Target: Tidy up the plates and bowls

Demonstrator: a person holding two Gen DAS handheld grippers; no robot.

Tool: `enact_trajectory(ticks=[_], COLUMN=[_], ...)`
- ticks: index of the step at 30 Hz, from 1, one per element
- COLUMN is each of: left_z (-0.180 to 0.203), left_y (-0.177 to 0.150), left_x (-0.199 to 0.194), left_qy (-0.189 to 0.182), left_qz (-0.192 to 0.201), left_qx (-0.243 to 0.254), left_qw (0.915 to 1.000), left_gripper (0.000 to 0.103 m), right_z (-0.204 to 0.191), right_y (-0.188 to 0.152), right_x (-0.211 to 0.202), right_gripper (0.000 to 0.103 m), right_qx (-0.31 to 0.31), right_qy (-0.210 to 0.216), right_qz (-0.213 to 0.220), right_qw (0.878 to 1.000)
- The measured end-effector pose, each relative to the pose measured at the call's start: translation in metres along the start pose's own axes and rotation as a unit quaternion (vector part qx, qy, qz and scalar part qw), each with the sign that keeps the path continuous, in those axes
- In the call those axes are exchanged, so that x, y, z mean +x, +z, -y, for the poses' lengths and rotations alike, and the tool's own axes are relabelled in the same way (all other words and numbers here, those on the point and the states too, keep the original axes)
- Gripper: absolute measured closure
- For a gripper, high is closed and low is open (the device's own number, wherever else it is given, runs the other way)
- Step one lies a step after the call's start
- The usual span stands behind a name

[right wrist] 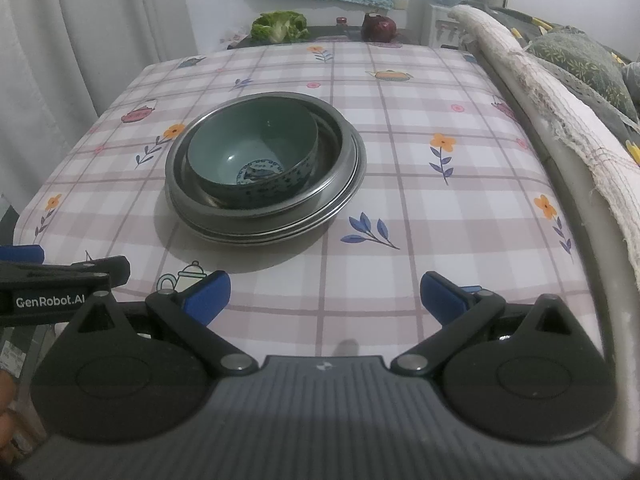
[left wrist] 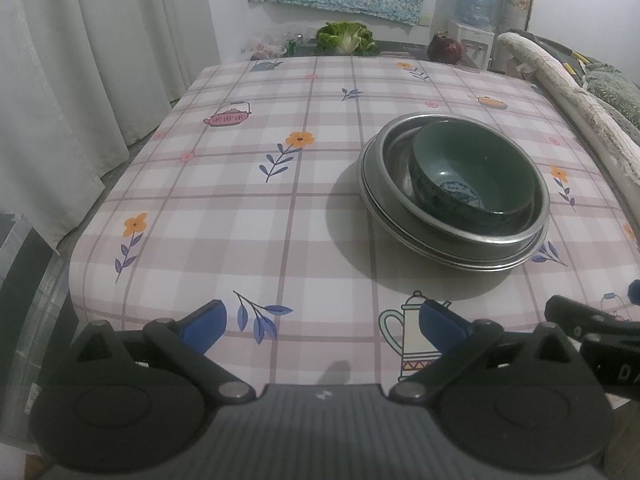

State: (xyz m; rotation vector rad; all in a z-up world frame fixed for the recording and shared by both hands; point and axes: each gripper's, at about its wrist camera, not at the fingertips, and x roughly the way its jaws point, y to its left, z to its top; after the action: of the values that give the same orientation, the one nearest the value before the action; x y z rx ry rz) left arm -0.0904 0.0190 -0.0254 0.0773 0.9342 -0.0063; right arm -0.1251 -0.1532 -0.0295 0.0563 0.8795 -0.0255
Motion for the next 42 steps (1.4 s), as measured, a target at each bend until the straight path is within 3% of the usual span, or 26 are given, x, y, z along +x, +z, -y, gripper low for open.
enact_trajectory(ticks=[42], left_z=[-0.0042], left_y=[0.0016], left_x=[-0.0011], left_qy=[0.004], left_qz=[0.002], left_qx=[-0.002], left_qw=[1.0], left_gripper=[0.0], right_z=[-0.0037], right_y=[0.0005], right_x=[-0.0031], right_gripper=[0.001], right_qx=[-0.001], right_qy=[0.0], right_qz=[0.001], right_qw=[1.0])
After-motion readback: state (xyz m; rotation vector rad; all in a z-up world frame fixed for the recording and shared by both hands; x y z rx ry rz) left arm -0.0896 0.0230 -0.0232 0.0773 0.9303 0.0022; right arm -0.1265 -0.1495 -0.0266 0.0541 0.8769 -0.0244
